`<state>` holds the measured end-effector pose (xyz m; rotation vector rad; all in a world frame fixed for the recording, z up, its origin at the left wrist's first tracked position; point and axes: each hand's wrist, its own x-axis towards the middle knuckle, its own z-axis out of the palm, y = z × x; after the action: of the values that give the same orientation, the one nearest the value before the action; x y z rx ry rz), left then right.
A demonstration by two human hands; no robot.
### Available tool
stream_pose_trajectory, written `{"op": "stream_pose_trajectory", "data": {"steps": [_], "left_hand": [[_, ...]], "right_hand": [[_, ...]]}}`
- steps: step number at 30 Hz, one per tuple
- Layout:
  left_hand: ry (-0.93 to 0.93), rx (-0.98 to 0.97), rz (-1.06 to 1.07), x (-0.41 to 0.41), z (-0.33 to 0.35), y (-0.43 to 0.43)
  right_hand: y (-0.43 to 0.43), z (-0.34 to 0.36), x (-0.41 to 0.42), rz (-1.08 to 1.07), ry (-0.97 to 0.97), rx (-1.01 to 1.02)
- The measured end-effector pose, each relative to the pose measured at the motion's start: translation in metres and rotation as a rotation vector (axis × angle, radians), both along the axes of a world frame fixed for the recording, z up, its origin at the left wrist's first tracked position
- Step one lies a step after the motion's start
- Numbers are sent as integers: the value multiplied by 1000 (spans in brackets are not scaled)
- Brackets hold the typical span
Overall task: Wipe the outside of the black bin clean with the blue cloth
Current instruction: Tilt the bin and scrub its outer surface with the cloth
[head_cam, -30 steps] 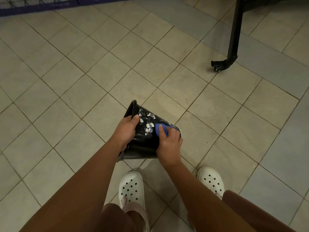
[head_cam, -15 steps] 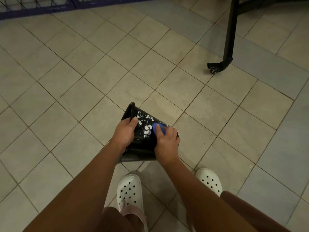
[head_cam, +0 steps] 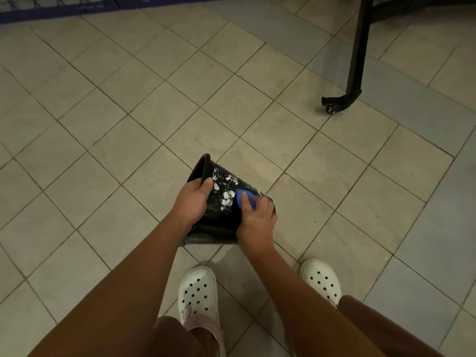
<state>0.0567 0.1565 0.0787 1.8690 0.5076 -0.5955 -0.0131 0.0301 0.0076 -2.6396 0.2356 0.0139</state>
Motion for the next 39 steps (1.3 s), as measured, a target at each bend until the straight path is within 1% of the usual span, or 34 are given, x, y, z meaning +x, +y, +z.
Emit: {"op": "stream_pose_trajectory", "data": {"steps": [3, 6, 9, 11, 12, 14, 16, 18, 20, 22, 24, 25, 28, 30, 34, 36, 39], "left_hand": [[12, 12, -32, 0, 1, -1], [12, 1, -72, -1, 3, -1], [-17, 12, -110, -3, 4, -4], [-31, 25, -113, -2, 4, -6], [-32, 28, -103, -1, 4, -6], [-10, 14, -62, 1, 4, -4], [25, -19, -49, 1, 4, -1], [38, -32, -72, 0, 4, 0], [33, -35, -66, -1, 2, -1], [15, -29, -56, -2, 1, -3], [9, -18, -52, -1, 1, -5], [11, -12, -37, 0, 1, -5], [50, -22, 8, 1, 1, 0], [83, -23, -10, 2, 0, 2], [110, -15, -50, -2, -2, 2], [101, -17, -29, -4, -3, -1], [97, -16, -18, -2, -2, -4]], "right_hand": [[7, 1, -15, -8, -38, 36], [-1, 0, -6, 6, -48, 23], [-19, -3, 11, 26, 69, 0], [-25, -6, 7, -37, 115, 34], [-24, -6, 0, -59, 92, 50], [-14, -9, -20, -44, -14, 99], [-2, -9, -33, 11, -135, 167], [1, -5, -25, 84, -231, 185], [-2, -3, -10, 76, -213, 156], [-7, -5, 1, -20, -119, 147], [-9, -10, -2, -98, -92, 186], [-8, -14, -9, -97, -108, 217], [6, -21, -37, -3, -196, 277], [16, -18, -44, 63, -247, 300], [11, -13, -19, 209, -296, 263], [4, -15, -7, 152, -249, 248], [-1, -15, -7, -45, -150, 200]]}}
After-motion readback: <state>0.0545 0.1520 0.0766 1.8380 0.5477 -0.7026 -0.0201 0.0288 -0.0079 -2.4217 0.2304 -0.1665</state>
